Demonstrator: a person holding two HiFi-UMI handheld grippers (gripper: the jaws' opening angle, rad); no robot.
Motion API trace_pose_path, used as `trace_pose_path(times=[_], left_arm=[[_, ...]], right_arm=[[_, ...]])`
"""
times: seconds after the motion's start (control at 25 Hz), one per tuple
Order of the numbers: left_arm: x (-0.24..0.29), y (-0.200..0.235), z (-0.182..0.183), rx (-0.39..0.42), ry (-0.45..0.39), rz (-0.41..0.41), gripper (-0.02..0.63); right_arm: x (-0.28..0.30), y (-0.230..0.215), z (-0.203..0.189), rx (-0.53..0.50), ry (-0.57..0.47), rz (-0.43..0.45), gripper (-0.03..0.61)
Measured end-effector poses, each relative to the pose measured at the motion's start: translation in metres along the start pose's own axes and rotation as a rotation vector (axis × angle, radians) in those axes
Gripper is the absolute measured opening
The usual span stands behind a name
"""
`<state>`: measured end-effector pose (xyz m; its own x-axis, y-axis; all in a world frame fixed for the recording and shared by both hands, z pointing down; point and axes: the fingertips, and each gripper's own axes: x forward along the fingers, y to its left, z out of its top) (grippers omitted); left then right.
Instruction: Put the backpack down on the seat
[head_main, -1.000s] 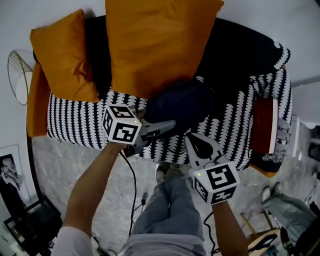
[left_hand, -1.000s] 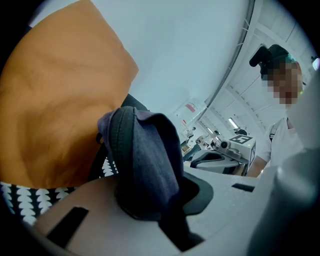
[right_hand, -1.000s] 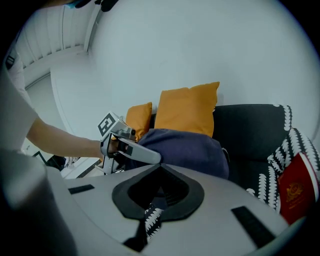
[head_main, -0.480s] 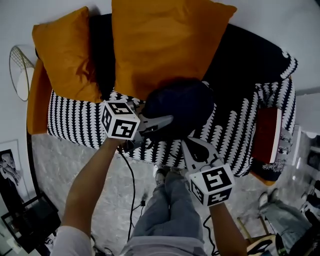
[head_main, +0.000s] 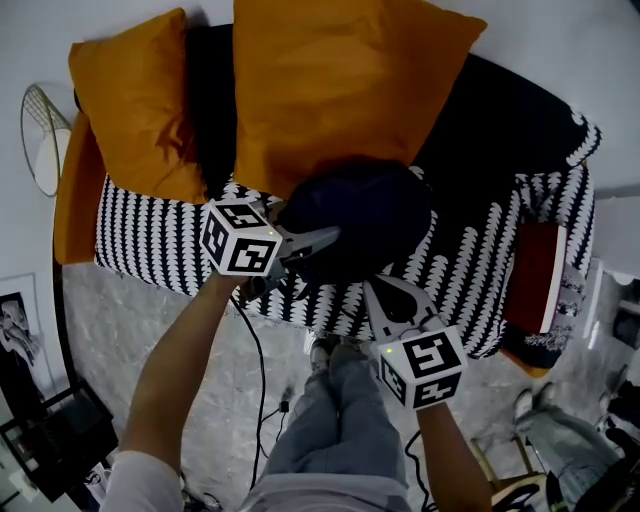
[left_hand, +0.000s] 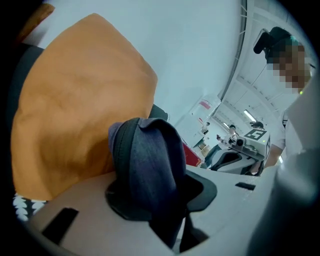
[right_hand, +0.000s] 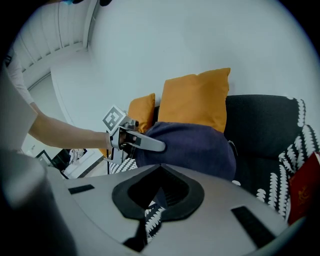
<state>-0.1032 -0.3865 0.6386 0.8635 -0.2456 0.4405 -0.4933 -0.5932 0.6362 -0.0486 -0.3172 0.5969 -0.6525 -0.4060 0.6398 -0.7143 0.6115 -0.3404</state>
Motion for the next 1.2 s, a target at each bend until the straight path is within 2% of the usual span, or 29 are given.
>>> trace_pose_path(times=[0.16, 0.52, 0.96, 1.2], left_arm=[[-0.004, 0.012, 0.001, 0.020, -0.006, 0.092, 0.157], [-0.023, 0.035, -0.004, -0.022, -0.015, 0.234, 0.262], [-0.055, 0.041, -0.005, -0.055, -0.040, 0.405, 0.268], [-0.068, 0.032, -0.001, -0.056, -0.040, 0.439, 0.268]], right_arm=[[0.001, 0.000, 0.003, 0.002, -0.001, 0.003, 0.002], [-0.004, 0.004, 0.010, 0.004, 0.007, 0.006, 0.002], [-0.016, 0.014, 0.028, -0.010, -0.018, -0.002, 0.002], [-0.027, 0.019, 0.038, -0.016, -0.040, -0.010, 0.002]])
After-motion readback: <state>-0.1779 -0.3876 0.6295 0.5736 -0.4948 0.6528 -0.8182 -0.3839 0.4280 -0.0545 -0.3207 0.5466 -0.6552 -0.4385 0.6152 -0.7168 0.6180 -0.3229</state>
